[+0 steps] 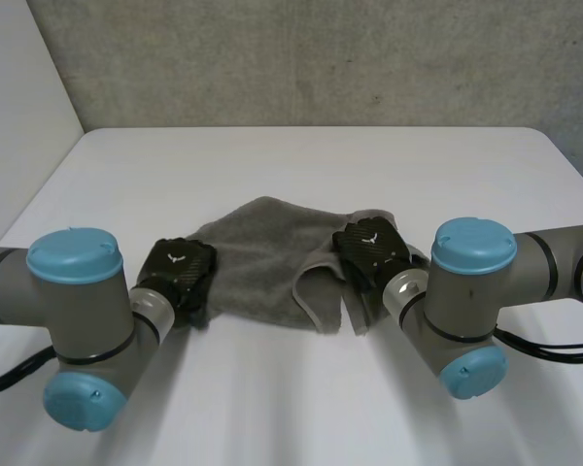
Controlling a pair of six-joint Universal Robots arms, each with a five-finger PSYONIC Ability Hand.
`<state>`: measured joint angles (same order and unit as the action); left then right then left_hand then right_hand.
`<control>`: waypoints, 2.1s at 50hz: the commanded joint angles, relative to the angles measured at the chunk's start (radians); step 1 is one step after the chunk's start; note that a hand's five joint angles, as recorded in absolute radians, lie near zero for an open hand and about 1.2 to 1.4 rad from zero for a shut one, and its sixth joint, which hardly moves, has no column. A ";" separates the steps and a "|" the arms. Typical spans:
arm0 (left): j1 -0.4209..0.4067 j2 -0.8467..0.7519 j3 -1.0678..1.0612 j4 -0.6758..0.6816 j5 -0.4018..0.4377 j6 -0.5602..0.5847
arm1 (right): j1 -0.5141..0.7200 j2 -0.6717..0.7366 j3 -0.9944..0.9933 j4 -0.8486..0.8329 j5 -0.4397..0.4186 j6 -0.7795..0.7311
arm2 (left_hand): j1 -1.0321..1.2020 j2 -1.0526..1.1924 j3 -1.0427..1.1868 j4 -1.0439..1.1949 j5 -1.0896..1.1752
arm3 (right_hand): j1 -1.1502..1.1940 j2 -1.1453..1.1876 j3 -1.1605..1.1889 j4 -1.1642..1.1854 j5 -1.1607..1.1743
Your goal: Fold the towel.
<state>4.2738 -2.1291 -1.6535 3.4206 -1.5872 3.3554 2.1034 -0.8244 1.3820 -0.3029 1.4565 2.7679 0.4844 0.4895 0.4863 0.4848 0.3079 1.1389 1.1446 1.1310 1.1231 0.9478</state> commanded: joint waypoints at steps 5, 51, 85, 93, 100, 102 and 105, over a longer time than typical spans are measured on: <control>0.044 0.035 0.061 0.057 -0.040 0.096 | -0.014 -0.137 0.014 0.036 -0.016 0.007 | 0.745 0.739 0.743 0.744 0.746 | 0.257 0.252 0.265 0.273 0.274; 0.193 0.102 0.673 -0.393 0.276 -0.175 | -0.160 -0.287 -0.459 0.212 -0.171 -0.279 | 0.733 0.728 0.731 0.733 0.735 | 0.257 0.252 0.265 0.273 0.274; 0.311 0.248 0.000 -0.142 0.576 -0.205 | -0.223 -0.407 0.036 0.602 -0.361 -0.489 | 0.724 0.719 0.723 0.724 0.726 | 0.257 0.252 0.265 0.273 0.274; 0.362 0.252 0.112 -0.262 0.576 -0.125 | -0.258 -0.449 -0.128 0.593 -0.381 -0.277 | 0.724 0.719 0.723 0.724 0.726 | 0.257 0.252 0.265 0.273 0.274; 0.363 0.116 0.216 -0.264 0.564 -0.125 | -0.241 -0.288 -0.201 0.502 -0.375 -0.246 | 0.689 0.684 0.687 0.689 0.691 | 0.257 0.252 0.265 0.273 0.274; 0.353 0.022 0.286 -0.271 0.537 -0.122 | -0.223 -0.213 -0.234 0.460 -0.354 -0.245 | 0.625 0.620 0.623 0.625 0.627 | 0.257 0.252 0.265 0.273 0.274; 0.350 -0.058 0.348 -0.280 0.485 -0.122 | -0.191 -0.133 -0.256 0.388 -0.314 -0.248 | 0.441 0.435 0.439 0.440 0.443 | 0.257 0.252 0.265 0.273 0.274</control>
<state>4.6361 -2.0137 -1.4294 3.1494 -1.0295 3.2353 1.8644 -1.1145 1.1751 0.1989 1.0852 2.5273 1.1407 1.1361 1.1370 1.1360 0.9679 1.3153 1.3033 1.3235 1.3311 1.1491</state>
